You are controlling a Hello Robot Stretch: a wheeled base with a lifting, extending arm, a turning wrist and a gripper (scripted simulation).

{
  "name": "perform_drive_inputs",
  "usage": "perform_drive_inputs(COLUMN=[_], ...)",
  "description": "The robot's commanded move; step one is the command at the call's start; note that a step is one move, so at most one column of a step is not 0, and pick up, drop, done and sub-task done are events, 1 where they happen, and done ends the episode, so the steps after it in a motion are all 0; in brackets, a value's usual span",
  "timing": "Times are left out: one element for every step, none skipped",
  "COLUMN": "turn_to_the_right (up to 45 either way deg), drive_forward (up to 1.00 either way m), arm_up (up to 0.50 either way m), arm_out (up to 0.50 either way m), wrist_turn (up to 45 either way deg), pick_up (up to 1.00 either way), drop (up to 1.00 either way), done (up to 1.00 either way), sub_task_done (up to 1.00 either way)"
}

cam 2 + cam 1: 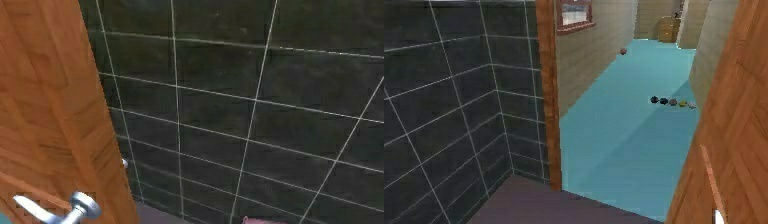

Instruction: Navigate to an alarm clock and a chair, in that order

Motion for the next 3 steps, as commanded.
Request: perform_drive_inputs(turn_to_the_right=[15.0,0.0,0.0], drive_forward=[0.0,1.0,1.0], arm_up=[0.0,0.0,0.0], arm_out=[0.0,0.0,0.0], wrist_turn=[0.0,0.0,0.0], pick_up=[0.0,0.0,0.0], drop=[0.0,0.0,0.0], done=[0.0,0.0,0.0], sub_task_done=[0.0,0.0,0.0])
